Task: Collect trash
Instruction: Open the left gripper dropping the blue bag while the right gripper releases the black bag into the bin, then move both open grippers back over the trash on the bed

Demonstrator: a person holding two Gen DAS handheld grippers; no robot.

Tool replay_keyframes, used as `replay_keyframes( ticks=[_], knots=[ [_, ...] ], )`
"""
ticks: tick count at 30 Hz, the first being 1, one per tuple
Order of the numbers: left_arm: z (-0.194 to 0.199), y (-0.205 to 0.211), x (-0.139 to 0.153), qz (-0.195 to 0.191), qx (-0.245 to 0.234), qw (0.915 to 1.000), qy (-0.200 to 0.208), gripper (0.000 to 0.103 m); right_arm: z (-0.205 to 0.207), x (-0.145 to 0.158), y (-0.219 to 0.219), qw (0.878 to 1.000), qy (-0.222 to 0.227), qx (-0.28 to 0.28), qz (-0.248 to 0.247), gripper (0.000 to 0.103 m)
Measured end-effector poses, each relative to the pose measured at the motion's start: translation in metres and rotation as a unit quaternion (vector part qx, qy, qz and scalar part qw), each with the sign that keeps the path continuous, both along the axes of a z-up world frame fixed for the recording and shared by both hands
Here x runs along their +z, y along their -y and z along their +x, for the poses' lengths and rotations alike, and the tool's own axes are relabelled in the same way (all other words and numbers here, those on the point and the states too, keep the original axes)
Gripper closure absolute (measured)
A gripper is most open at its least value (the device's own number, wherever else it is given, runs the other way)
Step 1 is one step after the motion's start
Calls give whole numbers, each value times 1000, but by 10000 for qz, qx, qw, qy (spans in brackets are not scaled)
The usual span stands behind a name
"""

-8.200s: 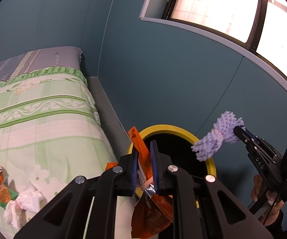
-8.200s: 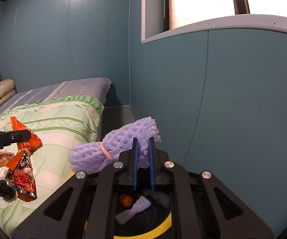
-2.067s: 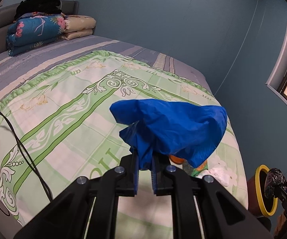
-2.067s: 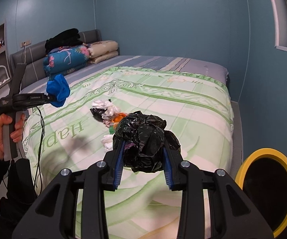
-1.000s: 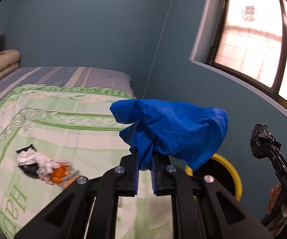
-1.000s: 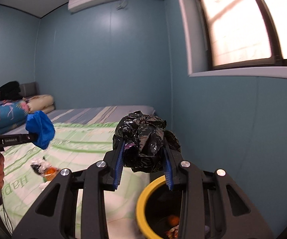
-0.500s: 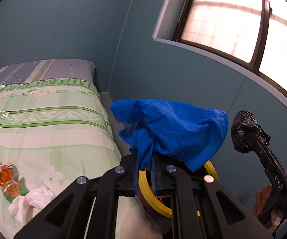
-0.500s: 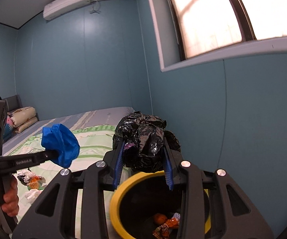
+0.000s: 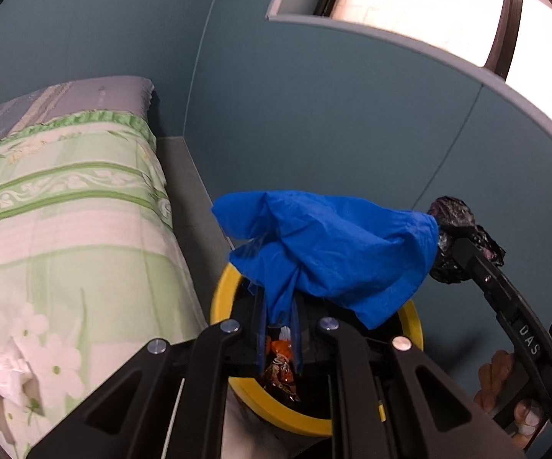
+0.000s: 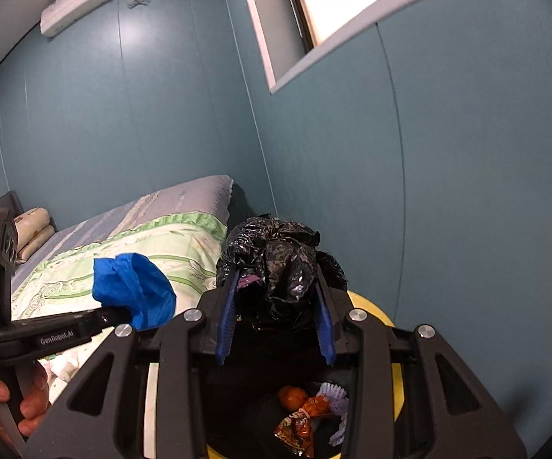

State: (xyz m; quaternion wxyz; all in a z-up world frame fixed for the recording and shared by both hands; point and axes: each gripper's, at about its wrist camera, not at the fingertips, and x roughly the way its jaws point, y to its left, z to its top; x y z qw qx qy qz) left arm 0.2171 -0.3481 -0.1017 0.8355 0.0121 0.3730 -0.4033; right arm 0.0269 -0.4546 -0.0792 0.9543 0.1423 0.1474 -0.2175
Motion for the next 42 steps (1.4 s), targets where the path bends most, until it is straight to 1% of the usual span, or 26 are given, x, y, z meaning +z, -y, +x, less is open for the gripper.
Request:
replay_keyframes(
  ticks=[5, 6, 8, 14, 15, 17, 19, 20, 21, 23, 30, 36, 38, 39, 42],
  knots=[
    [3, 12, -17, 122, -130, 9997, -176, 94, 8, -10, 6, 9997, -157, -88, 136, 69],
    [3, 14, -20, 133, -159, 9996, -210, 94, 16, -8, 8, 9997, -175, -92, 145, 68],
    [4, 18, -25, 171, -175, 9994, -262, 94, 17, -10, 10, 9996, -214, -129, 143, 68],
    [6, 22, -27, 185, -189, 9991, -339, 94, 17, -12, 14, 9994, -262, -175, 158, 63],
    [7, 21, -27, 175, -169, 9991, -345, 93, 19, -10, 14, 9994, -259, -173, 169, 61],
    [8, 21, -26, 161, -112, 9991, -378, 87, 20, -11, 17, 9992, -268, -213, 186, 56],
    [6, 20, -26, 128, -77, 9991, -409, 73, 21, -12, 18, 9992, -270, -222, 198, 51],
    [6, 18, -25, 109, -42, 9991, -407, 70, 20, -12, 19, 9992, -260, -247, 194, 50],
    [7, 16, -24, 83, -5, 9991, -407, 63, 20, -12, 20, 9991, -263, -262, 190, 49],
    [8, 12, -21, 19, 39, 9992, -396, 59, 19, -12, 21, 9990, -263, -296, 202, 49],
    [13, -7, -10, -58, 201, 9992, -334, 58, 12, -3, 18, 9992, -181, -328, 161, 49],
    [23, -43, 7, -141, 531, 9983, -184, 58, 10, 15, 1, 9999, -38, -163, 45, 47],
    [26, -58, 15, -151, 686, 9975, -93, 55, 11, 21, -9, 10000, 12, -64, -21, 44],
    [25, -67, 18, -141, 778, 9969, -29, 50, 12, 24, -13, 10000, 29, -10, -54, 43],
    [29, -95, 27, -61, 1068, 9942, 137, 46, 18, 34, -32, 9996, 69, 211, -199, 43]
  ],
)
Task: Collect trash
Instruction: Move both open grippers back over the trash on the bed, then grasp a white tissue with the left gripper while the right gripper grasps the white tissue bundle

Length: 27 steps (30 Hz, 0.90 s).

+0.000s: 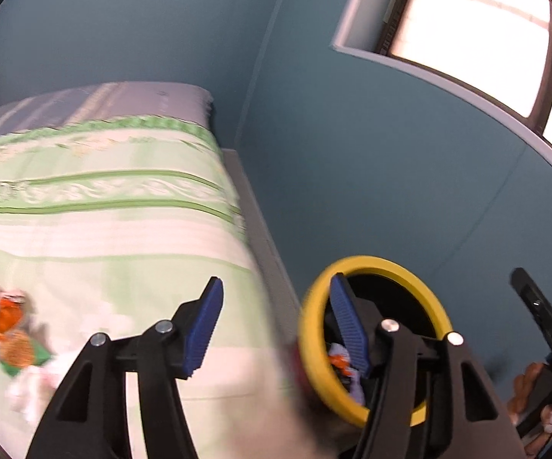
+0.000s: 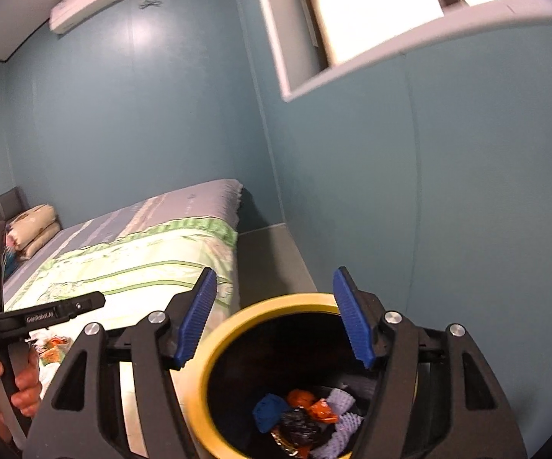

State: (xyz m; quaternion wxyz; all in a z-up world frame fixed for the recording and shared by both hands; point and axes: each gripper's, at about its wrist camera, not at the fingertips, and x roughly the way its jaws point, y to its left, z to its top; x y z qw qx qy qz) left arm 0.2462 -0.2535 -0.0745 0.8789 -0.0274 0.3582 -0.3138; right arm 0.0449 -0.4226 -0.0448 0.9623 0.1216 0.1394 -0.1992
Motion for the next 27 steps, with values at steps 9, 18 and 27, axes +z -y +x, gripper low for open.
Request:
replay_keyframes(
  ticks=[9, 18, 27],
  knots=[
    [10, -95, 24, -63, 864, 9960, 201, 23, 21, 21, -58, 9963, 32, 811, -293, 34],
    [21, -187, 27, 87, 1601, 9867, 262, 18, 54, 27, -125, 9837, -127, 1720, -506, 31],
    [47, -253, 0, 144, 2174, 9760, 16, 18, 98, 11, -181, 9656, -508, 2503, -491, 31]
  ],
)
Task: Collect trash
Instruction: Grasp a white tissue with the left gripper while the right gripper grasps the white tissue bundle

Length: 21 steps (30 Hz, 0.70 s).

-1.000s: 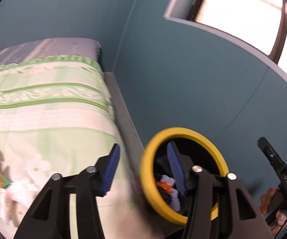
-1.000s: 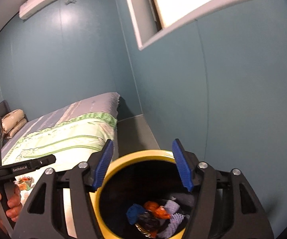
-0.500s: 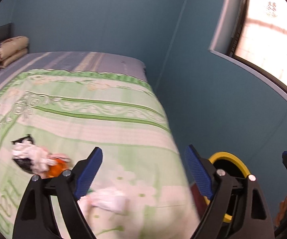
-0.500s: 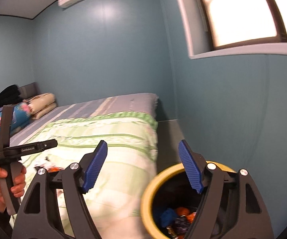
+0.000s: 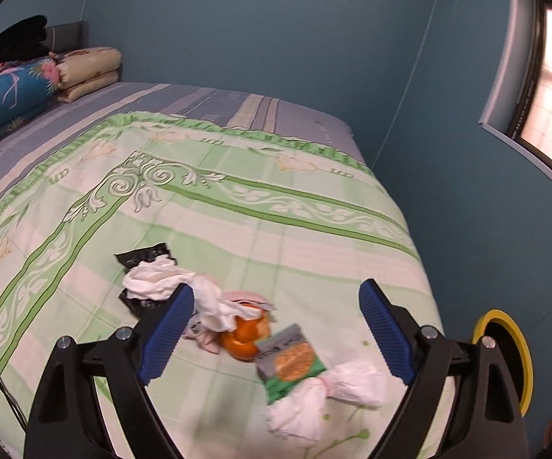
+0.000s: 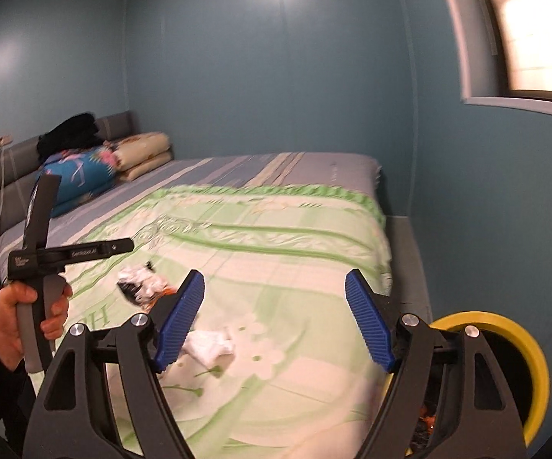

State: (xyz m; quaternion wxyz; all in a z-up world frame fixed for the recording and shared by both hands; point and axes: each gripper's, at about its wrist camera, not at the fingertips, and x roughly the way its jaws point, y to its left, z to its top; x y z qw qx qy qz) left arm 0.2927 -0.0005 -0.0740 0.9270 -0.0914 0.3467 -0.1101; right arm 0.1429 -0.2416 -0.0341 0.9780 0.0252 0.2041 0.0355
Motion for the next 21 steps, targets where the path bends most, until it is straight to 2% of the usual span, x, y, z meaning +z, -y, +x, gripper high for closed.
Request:
replay_keyframes(
  ticks=[11, 21],
  knots=[
    [29, -48, -49, -27, 156, 9995, -287, 18, 64, -49, -60, 9936, -654, 853, -341, 31],
    [57, -55, -72, 223, 145, 9987, -430, 18, 100, -87, -83, 9857, -1112, 1159, -517, 31]
  ],
)
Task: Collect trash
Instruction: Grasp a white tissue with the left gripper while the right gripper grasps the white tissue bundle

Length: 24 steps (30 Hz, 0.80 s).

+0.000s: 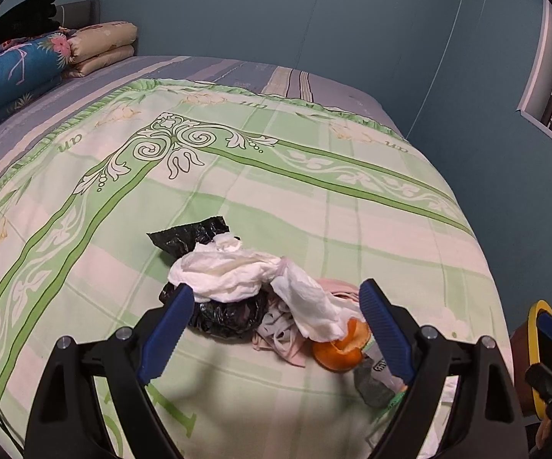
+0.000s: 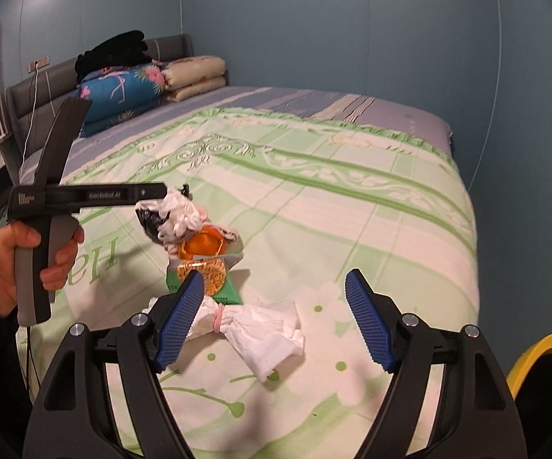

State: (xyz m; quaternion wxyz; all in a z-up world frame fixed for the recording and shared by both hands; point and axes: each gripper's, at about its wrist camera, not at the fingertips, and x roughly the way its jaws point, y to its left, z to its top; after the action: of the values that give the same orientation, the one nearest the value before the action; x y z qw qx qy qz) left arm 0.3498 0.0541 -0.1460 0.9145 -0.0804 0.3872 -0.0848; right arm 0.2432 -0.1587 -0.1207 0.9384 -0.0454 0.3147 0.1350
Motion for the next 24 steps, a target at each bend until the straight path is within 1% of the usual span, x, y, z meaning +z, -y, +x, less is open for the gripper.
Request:
replay_keyframes(
  ticks=[5, 9, 14, 16, 18, 20, 22, 23, 24],
  knots=[
    [9, 8, -2, 194, -117, 9997, 75, 18, 7, -16, -5, 9997, -221, 104, -12, 31],
    [18, 17, -8, 373, -243, 9990, -13, 18, 12, -27, -6, 9991, -390, 188, 28, 31],
    [24, 25, -19, 599, -405, 9973, -91, 20, 19, -40, -10, 9978, -606, 254, -40, 31],
    [26, 24, -25, 609, -434, 9970, -178, 27, 21, -46, -11, 9971, -717, 270, -33, 31],
    [27, 22, -31, 660, -424, 9966, -249, 31, 23, -52, -13, 9960, -838, 312, -39, 31],
    [27, 21, -35, 692, -420, 9963, -299, 38, 24, -57, -16, 9953, -904, 325, -135, 31],
    [27, 19, -39, 737, -398, 9959, -339, 50, 24, -60, -18, 9948, -941, 351, -171, 32],
    [26, 18, -40, 744, -388, 9959, -354, 52, 25, -61, -20, 9945, -969, 372, -167, 33],
    [25, 17, -41, 768, -394, 9956, -358, 57, 25, -62, -22, 9943, -975, 388, -184, 35]
  ],
)
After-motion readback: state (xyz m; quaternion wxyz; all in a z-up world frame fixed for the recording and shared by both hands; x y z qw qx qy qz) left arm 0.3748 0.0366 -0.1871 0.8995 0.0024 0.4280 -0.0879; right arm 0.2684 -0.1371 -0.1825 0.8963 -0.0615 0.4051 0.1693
